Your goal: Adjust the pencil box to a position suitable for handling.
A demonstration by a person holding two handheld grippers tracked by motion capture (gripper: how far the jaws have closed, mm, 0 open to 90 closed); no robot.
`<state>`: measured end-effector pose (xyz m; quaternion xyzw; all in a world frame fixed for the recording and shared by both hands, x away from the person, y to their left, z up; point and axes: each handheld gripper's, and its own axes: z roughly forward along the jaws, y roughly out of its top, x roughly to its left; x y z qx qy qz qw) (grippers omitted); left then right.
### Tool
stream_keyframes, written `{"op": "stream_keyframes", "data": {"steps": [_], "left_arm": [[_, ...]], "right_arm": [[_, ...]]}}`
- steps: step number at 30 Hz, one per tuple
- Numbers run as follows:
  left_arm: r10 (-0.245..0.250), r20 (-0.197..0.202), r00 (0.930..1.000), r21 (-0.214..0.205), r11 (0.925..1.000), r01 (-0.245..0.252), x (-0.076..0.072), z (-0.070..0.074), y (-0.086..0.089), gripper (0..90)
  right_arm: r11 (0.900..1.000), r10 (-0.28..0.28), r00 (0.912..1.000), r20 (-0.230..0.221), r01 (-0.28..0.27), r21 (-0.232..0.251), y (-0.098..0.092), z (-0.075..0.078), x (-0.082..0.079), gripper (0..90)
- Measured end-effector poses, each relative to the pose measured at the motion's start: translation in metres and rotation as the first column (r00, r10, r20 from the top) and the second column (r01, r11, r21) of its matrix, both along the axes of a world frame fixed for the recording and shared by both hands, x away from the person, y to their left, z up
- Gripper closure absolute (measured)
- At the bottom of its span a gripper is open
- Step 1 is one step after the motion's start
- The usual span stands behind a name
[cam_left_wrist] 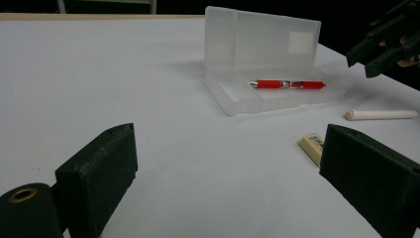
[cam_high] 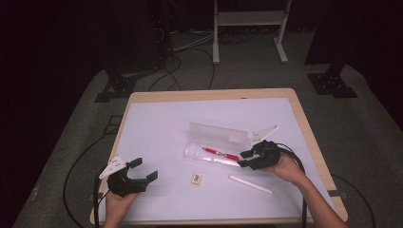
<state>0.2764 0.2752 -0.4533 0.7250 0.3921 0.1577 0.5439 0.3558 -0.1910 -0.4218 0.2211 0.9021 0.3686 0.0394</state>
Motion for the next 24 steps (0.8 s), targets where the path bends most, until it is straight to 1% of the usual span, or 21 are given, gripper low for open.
{"op": "stream_keyframes", "data": {"steps": [5,11,16,24], "left_arm": [[-0.002,-0.001,1.0,0.004,1.0,0.002,0.0,0.0,0.0,7.3],[-0.002,0.0,1.0,0.006,1.0,0.002,0.0,0.0,-0.001,7.3],[-0.005,0.001,1.0,0.009,0.9999,0.005,0.0,0.0,-0.001,7.3],[-0.003,0.002,1.0,0.005,1.0,0.003,0.0,0.0,-0.001,7.3]], "right_arm": [[0.9998,-0.009,0.9999,0.005,0.009,0.017,-0.006,-0.001,-0.006,54.0],[0.9997,-0.019,0.9998,0.003,0.019,0.017,-0.011,-0.004,-0.013,51.3],[0.9997,-0.019,0.9998,0.002,0.019,0.018,-0.013,-0.006,-0.017,51.4],[1.0,-0.005,1.0,0.002,0.005,0.003,-0.014,-0.008,-0.026,51.2]]}}
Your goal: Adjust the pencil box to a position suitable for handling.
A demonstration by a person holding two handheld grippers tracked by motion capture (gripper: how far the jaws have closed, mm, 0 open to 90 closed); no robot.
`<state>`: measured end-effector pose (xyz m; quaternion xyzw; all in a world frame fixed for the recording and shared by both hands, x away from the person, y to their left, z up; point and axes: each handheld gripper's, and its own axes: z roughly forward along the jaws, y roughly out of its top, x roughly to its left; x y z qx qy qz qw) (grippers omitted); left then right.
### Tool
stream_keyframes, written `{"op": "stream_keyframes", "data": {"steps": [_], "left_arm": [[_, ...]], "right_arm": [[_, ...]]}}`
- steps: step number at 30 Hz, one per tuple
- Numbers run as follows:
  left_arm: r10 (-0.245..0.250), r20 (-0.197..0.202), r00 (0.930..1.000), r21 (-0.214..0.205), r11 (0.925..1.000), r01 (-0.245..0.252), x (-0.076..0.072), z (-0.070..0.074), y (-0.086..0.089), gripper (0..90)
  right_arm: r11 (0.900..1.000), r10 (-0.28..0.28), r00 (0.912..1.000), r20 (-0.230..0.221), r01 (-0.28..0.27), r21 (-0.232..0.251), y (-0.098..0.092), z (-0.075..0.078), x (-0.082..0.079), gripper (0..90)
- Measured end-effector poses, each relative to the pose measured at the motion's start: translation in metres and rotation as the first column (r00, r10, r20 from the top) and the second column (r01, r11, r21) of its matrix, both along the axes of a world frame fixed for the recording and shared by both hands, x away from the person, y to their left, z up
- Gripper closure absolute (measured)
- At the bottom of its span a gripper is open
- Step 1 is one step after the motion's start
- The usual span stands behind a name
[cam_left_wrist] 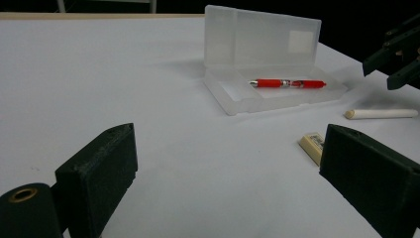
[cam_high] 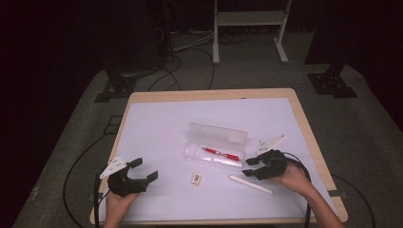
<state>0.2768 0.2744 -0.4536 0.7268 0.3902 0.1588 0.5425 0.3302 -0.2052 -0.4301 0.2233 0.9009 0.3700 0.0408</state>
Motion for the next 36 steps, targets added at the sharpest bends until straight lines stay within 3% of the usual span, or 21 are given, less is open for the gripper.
{"op": "stream_keyframes", "data": {"steps": [19,36], "left_arm": [[0.0,0.0,1.0,0.001,1.0,0.0,0.0,0.0,0.0,7.3],[0.0,-0.002,1.0,0.002,1.0,0.0,0.0,0.0,0.0,7.3]], "right_arm": [[0.9997,0.01,0.9998,-0.015,-0.011,-0.023,-0.005,-0.011,-0.017,58.1],[0.9995,0.006,0.9996,-0.028,-0.007,-0.031,-0.01,-0.024,-0.021,64.2]]}}
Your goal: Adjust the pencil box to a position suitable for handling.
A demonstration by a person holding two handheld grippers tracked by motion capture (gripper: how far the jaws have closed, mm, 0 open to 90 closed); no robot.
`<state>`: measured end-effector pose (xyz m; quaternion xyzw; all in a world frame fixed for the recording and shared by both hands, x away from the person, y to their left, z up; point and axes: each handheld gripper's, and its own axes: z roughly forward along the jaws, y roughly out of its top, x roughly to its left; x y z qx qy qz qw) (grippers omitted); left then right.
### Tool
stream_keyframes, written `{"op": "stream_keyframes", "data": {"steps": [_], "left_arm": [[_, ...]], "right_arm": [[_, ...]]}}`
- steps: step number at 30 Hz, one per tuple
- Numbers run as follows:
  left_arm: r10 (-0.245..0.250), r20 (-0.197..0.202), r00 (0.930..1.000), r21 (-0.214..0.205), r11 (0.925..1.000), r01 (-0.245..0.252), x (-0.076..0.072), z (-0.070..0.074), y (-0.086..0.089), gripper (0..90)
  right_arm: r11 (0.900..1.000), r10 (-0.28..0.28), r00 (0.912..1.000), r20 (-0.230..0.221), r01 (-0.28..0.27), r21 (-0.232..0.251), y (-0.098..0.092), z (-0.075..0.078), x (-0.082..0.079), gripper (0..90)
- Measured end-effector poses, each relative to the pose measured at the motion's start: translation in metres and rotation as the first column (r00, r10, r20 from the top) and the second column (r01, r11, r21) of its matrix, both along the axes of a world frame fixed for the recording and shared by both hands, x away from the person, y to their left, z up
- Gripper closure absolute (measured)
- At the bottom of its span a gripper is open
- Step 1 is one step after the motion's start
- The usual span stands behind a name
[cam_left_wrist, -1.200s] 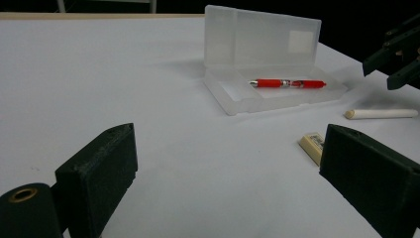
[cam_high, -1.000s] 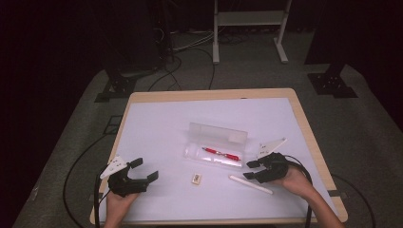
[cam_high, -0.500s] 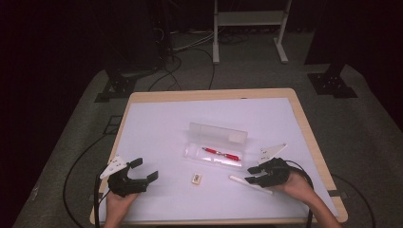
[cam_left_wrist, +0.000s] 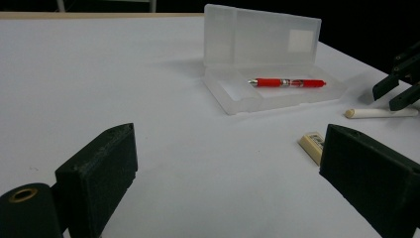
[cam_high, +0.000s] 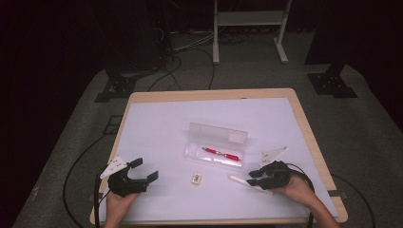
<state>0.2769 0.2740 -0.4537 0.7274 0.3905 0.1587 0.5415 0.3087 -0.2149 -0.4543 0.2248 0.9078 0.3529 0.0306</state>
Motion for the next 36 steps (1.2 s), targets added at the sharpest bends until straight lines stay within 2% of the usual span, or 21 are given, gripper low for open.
{"op": "stream_keyframes", "data": {"steps": [9,17,28,36], "left_arm": [[0.001,0.0,1.0,-0.001,1.0,-0.001,-0.0001,0.0,0.0002,7.3],[0.001,-0.001,1.0,-0.001,1.0,-0.001,0.0,0.0,0.0,7.3],[0.001,0.0,1.0,-0.001,1.0,-0.001,-0.0001,0.0001,0.0001,7.3],[0.0,0.0,1.0,0.002,1.0,0.0,0.0,0.0001,-0.0002,7.3]], "right_arm": [[0.9999,-0.001,1.0,0.001,0.001,-0.011,0.0008,-0.002,-0.0015,70.0],[0.9999,0.002,0.9999,-0.012,-0.002,-0.016,-0.0008,-0.0099,-0.0029,76.6],[1.0,0.001,0.9999,-0.014,-0.001,-0.007,-0.0027,-0.0098,-0.0046,77.7],[0.9999,0.009,0.9999,-0.012,-0.009,0.006,-0.0031,-0.0039,-0.0059,77.8]]}}
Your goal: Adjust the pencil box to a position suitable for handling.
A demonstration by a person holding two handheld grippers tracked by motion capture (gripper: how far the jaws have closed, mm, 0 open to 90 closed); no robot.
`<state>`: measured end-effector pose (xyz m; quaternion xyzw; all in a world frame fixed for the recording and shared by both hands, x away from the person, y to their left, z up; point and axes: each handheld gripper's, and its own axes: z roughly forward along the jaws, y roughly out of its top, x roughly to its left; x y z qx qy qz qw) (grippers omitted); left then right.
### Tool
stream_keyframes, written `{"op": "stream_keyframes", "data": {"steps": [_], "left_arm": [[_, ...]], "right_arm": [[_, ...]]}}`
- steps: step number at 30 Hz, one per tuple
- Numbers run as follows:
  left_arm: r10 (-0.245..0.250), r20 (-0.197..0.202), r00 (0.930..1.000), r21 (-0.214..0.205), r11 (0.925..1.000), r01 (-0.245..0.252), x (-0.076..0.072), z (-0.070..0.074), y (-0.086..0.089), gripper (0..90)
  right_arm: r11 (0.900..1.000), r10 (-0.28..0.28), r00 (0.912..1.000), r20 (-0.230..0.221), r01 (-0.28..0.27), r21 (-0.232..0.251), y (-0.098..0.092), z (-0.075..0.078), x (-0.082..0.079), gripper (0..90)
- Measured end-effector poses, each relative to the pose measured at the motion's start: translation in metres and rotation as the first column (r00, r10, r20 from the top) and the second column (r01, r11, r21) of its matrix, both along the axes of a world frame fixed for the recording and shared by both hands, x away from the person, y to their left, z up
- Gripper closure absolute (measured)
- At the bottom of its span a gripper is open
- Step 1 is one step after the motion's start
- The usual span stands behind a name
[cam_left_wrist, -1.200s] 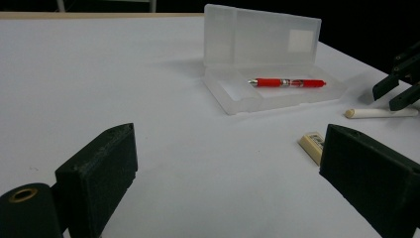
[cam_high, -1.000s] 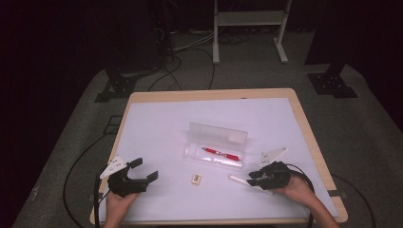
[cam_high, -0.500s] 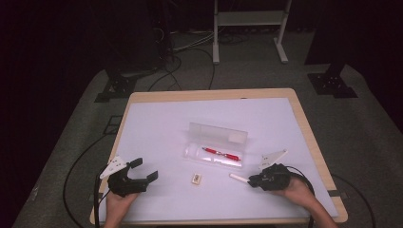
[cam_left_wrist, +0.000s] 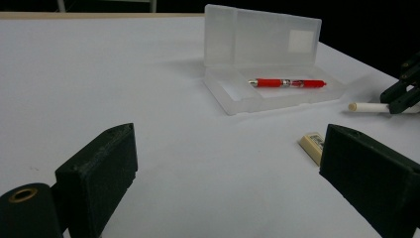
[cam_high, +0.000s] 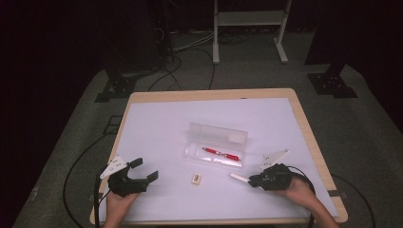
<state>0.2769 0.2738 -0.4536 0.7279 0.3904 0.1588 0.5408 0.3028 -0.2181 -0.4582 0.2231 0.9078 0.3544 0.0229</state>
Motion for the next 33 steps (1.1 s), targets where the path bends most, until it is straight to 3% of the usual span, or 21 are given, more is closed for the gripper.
{"op": "stream_keyframes", "data": {"steps": [13,33], "left_arm": [[0.001,0.0,1.0,-0.006,1.0,-0.001,0.0,0.0,0.001,7.3],[0.004,0.0,1.0,-0.01,0.9999,-0.004,0.0,0.001,0.003,7.3]], "right_arm": [[0.9997,0.016,0.9992,0.036,-0.016,0.016,0.009,0.025,0.007,77.8],[0.9984,0.056,0.9965,0.062,-0.057,0.007,0.039,0.05,0.036,77.8]]}}
